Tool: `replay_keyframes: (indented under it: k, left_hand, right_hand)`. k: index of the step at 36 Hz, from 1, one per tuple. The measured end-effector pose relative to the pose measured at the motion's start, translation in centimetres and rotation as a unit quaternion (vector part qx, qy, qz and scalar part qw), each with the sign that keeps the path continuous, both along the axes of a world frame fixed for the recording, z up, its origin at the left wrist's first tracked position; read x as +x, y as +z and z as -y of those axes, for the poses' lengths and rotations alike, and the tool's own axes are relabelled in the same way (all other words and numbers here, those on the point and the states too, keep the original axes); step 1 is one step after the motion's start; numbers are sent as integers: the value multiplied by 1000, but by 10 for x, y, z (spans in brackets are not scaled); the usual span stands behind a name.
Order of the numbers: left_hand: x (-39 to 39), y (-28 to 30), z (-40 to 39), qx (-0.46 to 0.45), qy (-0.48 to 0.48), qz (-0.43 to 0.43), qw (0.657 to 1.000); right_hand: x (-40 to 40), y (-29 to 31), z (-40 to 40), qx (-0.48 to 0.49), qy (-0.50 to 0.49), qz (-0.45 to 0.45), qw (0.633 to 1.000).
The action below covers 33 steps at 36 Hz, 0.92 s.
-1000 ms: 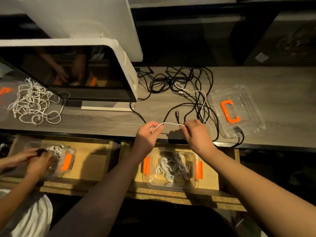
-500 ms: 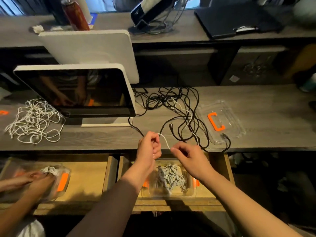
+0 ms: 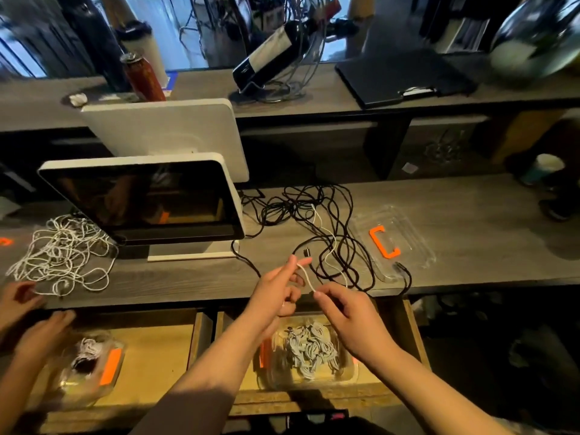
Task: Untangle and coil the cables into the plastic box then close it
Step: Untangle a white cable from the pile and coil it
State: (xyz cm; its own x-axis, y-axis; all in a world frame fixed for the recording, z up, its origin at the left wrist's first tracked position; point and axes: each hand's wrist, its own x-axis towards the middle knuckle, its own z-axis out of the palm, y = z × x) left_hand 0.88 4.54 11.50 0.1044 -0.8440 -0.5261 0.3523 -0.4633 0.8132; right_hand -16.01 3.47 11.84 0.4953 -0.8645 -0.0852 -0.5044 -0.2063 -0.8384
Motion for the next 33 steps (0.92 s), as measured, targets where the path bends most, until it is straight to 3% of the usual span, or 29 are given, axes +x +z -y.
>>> replay_keyframes:
  k: [3,14,25,33]
  left_hand:
    - [-11,9,3,-24,15,-81,996]
    - [-58,34,32,-51,72,-77,993]
    - [-74,37,59,-60,165,-178,968]
    - [-72,35,75,-79,198,-121,970]
  right_hand:
    - [-5,-2,3,0,-1,-7,1000]
    - [-24,4,25,-1,-52,31,998]
    - [-41,-11,48,-3,56,-17,998]
    - [-45,-8,51,50,-30,19,998]
